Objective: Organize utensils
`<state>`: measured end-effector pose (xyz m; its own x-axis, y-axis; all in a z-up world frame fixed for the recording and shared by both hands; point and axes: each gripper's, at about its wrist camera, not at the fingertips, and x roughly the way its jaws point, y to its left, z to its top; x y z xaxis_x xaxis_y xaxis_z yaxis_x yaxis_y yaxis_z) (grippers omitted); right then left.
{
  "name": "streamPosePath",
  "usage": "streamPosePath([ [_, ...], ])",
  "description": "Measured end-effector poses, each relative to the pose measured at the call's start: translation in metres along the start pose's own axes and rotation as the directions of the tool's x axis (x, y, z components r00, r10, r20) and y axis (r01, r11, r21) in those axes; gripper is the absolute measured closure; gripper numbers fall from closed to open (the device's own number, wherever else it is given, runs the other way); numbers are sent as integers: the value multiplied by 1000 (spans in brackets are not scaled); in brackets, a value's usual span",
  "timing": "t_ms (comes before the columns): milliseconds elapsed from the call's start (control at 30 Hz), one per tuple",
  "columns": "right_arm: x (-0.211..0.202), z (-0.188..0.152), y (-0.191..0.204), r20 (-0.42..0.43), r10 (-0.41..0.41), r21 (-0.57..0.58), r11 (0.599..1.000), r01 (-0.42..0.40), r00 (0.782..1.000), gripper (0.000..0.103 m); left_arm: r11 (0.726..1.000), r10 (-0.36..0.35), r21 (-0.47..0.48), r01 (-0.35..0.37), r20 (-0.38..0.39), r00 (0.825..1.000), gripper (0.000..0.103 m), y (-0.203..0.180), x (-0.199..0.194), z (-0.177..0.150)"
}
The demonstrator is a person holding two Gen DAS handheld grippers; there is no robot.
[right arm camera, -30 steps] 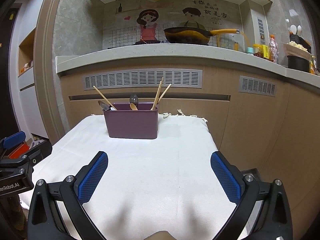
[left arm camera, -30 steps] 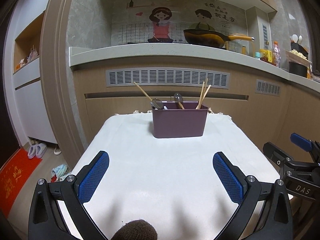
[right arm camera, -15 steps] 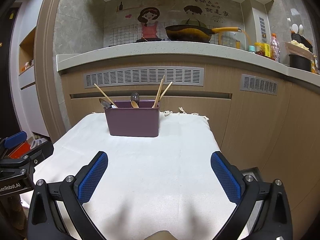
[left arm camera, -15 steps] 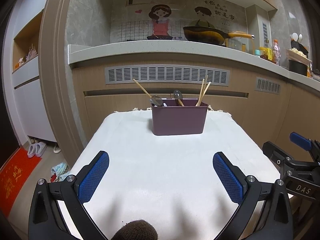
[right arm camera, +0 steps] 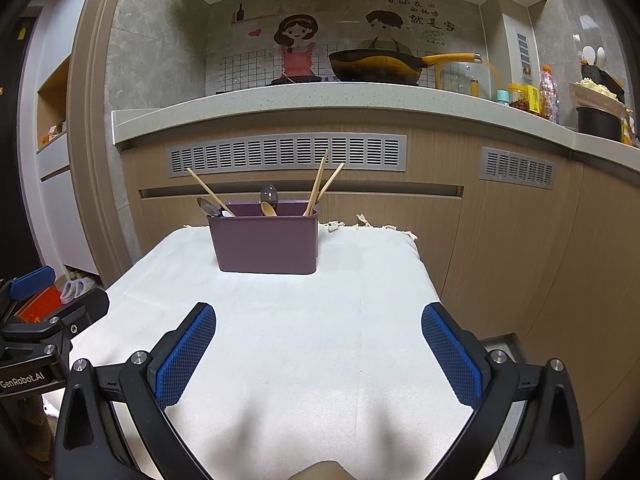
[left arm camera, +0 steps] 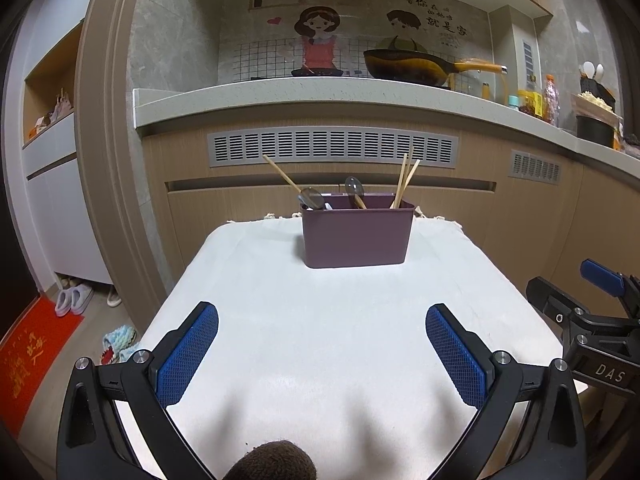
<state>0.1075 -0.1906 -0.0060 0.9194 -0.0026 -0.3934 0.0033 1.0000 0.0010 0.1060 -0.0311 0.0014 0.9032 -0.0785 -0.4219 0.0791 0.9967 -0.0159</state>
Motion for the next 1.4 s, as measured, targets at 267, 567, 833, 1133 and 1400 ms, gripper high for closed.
streamPosePath([
  [267,0,-1,2,-3,0,0,1000,0,1000,1,1000,-2,0,2,-2,1000,0,2,1,0],
  [567,1,-2,2,-5,1,1,1000,-1,1000,1,1000,-2,1,2,-3,1000,0,2,1,0],
  [833,2,-3,0,-7,5,3,1000,-5,1000,1,1000,-4,4,4,-4,1000,0,3,1,0],
  [1133,2,-2,1,-9,4,5,1000,-4,1000,1,1000,-8,6,8,-9,1000,0,6,2,-1],
  [1400,3,-2,-2,-16,9,18,1000,-9,1000,1,1000,-13,6,14,-27,1000,0,12,8,-1],
])
